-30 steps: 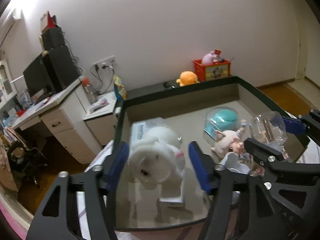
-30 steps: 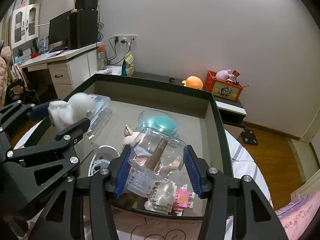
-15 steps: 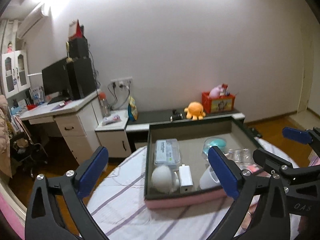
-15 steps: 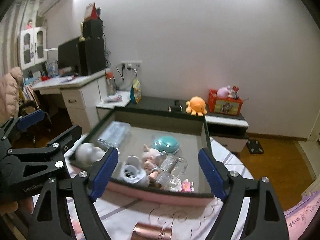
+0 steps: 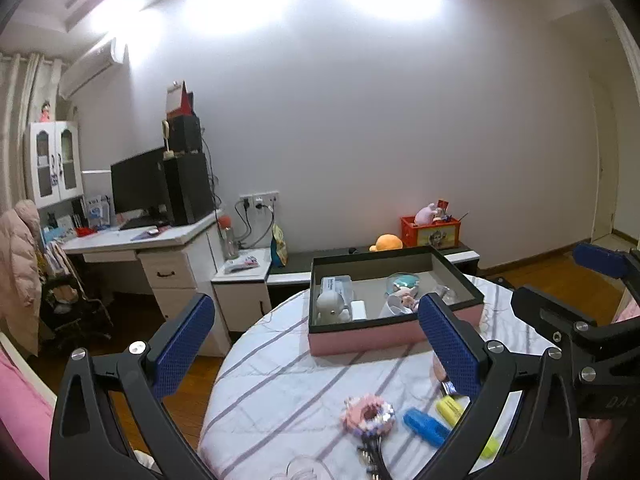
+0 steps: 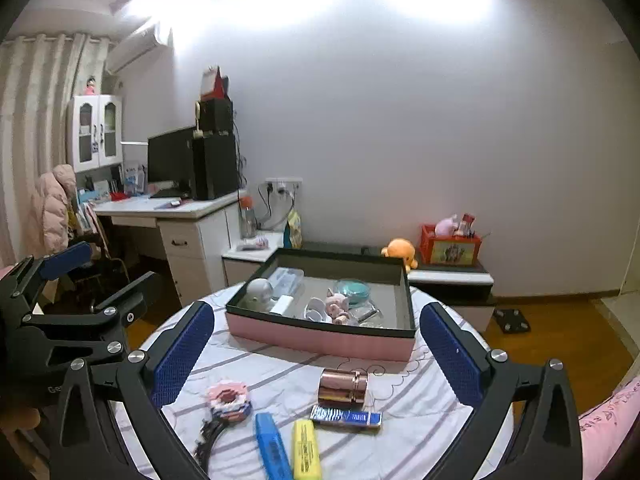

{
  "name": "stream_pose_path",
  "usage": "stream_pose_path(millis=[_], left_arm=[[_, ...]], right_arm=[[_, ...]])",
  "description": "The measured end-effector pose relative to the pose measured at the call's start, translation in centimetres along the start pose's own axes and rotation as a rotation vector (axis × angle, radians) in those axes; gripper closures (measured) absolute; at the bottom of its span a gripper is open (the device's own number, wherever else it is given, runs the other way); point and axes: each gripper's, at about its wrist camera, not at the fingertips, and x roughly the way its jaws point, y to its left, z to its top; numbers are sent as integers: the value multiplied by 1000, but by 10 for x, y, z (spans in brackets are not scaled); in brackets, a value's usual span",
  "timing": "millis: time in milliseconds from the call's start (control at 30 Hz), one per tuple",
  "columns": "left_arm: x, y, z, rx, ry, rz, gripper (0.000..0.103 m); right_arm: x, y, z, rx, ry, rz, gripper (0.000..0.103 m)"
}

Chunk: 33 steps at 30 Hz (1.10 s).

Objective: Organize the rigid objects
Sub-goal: 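Withdraw both tools from the box back over the bed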

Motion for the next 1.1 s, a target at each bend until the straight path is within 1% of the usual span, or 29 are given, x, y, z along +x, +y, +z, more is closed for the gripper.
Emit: stream_pose_path(millis=[167,300,433,633,867,967,1100], left_arm=[[-32,-10,-3,23,-34,9,0],[-46,-16,-8,15,-67,2,0],[-53,-18,-12,-3,-84,-9,0],[-55,-20,-15,-4,-77,-21,0],[-49,-20,-24,-5,-37,-30,0],[-40,-19,-31,-10,5,-43,0],[-19,-19,-51,-12,99,-66,0]], right_arm=[[-31,-1,-9,9,-35,-20,0],[-48,-5,-17,27,-56,-45,0],[-62,-5,-20,20,-65,-66,0],[-69,-5,-26,24,-60,-72,0],[-66,-6,-32,26,-33,-76,0],[-59,-8,-38,32,-5,-66,0],[-41,-10,-55,58,63,-47,0]])
